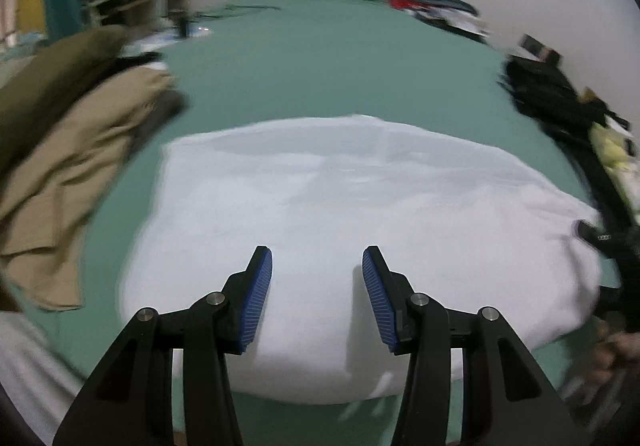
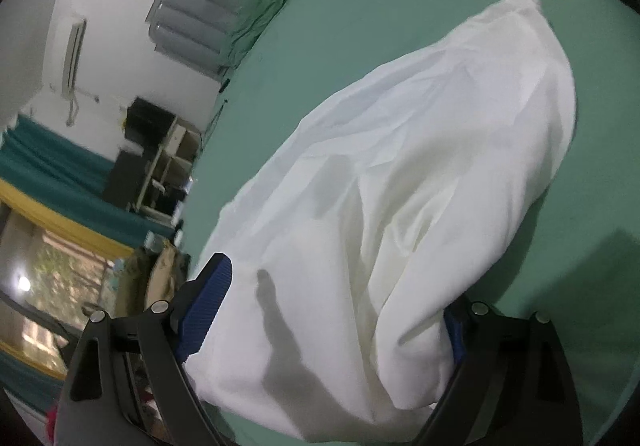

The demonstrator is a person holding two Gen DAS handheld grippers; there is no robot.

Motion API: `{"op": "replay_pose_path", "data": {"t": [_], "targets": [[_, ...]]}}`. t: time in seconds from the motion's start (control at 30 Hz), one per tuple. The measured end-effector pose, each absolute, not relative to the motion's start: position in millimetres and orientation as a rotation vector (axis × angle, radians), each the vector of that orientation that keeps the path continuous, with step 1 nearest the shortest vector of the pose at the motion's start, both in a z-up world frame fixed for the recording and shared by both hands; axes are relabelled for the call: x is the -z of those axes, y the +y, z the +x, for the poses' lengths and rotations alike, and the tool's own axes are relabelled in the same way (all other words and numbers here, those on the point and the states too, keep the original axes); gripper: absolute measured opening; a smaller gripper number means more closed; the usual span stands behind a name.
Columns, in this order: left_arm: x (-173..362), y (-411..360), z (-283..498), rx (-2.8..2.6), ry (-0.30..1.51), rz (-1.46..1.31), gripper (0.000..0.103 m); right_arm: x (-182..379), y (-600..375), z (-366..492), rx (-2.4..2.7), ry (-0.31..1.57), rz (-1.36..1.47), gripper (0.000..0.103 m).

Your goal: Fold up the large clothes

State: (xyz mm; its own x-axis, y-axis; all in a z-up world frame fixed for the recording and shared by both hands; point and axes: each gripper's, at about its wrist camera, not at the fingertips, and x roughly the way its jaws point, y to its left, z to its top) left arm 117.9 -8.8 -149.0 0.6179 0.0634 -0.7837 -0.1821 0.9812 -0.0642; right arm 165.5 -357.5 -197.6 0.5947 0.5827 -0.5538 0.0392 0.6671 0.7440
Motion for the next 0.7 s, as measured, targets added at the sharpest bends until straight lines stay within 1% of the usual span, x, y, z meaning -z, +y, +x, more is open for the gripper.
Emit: {"op": "replay_pose_path", "data": {"t": [0.07, 0.1, 0.13, 0.2, 0.23, 0.3, 0.43, 0.53, 0.7], "targets": [[152, -29, 127, -0.081, 0.920, -0.148, 0.050, 197, -351, 167, -0.360, 0.898, 0.751, 0.085], [155, -39, 133, -0.050, 0.939, -0.147, 0.050, 197, -349, 168, -0.357, 0.904, 0.731, 0.070], [158, -49, 137, -0.030, 0.951, -0.146, 0.050, 199, -349, 169, -0.350, 0.917, 0.713, 0.050], [168, -64, 145, 0.015, 0.988, -0.151, 0.050, 205, -352, 172, -0.348, 0.947, 0.711, 0.041], [177, -69, 150, 0.036, 1.022, -0.163, 0.050, 205, -351, 173, -0.350, 0.950, 0.705, 0.034], [189, -79, 155, 0.026, 1.062, -0.160, 0.050, 204, -347, 175, -0.371, 0.967, 0.678, 0.026], [192, -92, 162, -0.002, 1.068, -0.098, 0.050, 198, -345, 173, -0.378, 0.963, 0.659, 0.022], [193, -97, 166, 0.014, 1.085, -0.073, 0.050, 186, -345, 169, -0.372, 0.932, 0.625, 0.020], [194, -101, 164, 0.016, 1.068, -0.045, 0.050, 155, -319, 158, -0.330, 0.858, 0.391, 0.020]]}}
